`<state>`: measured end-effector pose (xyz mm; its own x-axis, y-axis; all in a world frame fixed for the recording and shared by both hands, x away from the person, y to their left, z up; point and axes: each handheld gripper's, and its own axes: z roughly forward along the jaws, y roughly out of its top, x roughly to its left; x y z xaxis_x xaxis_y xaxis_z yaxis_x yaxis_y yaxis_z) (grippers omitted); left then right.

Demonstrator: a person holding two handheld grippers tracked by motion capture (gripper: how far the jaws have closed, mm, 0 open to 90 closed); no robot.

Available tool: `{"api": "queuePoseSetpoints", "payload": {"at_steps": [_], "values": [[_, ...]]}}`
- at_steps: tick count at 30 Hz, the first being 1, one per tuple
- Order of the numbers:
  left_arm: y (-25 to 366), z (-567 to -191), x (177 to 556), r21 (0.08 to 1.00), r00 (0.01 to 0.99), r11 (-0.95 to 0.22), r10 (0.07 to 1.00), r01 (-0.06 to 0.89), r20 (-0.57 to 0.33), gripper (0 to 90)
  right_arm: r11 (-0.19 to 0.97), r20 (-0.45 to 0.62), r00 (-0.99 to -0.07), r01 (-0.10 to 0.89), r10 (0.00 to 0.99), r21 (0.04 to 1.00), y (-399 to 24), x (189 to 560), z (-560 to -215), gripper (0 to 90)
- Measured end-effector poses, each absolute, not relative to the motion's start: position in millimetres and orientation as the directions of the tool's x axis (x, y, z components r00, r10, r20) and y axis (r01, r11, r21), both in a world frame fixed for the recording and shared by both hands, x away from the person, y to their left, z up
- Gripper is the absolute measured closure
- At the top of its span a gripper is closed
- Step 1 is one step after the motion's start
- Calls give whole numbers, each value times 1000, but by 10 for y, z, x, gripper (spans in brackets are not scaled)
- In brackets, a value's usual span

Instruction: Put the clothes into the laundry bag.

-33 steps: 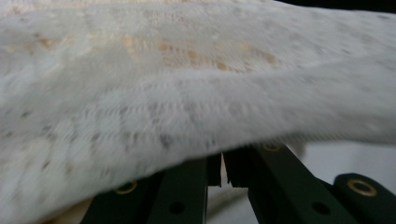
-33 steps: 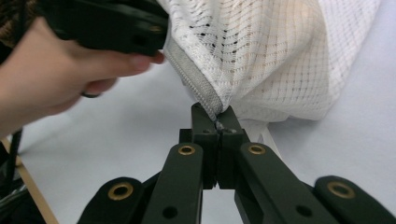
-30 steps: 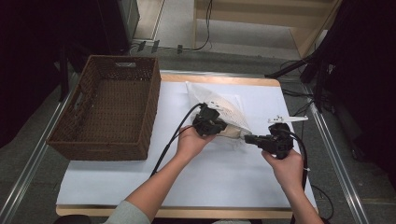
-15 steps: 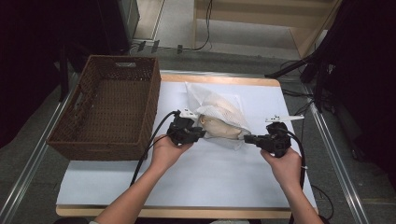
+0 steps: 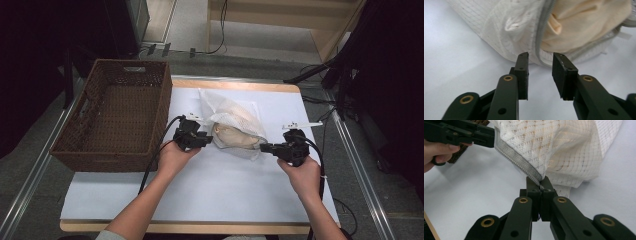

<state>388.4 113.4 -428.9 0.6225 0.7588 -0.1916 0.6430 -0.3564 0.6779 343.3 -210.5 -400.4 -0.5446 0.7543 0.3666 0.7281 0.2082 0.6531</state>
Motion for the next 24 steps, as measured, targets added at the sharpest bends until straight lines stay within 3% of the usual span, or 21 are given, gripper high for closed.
{"api": "queuePoseSetpoints", "payload": {"at_steps": [8,11,14,24], "values": [[1017,-4327,4021,667,618,-363,764,651,-186,655,207,371,-546,729,751,653,-2088,3447,-4032,891],[959,-4343,4062,652,613,-372,769,661,-182,728,211,370,-548,729,751,651,-2072,3444,-4037,891],[938,-4335,4057,646,614,-371,765,667,-194,876,209,370,-548,728,750,653,-2071,3442,-4040,891],[1137,-4216,3742,639,618,-348,742,686,-259,886,191,372,-541,723,755,664,-2148,3426,-3992,891]]}}
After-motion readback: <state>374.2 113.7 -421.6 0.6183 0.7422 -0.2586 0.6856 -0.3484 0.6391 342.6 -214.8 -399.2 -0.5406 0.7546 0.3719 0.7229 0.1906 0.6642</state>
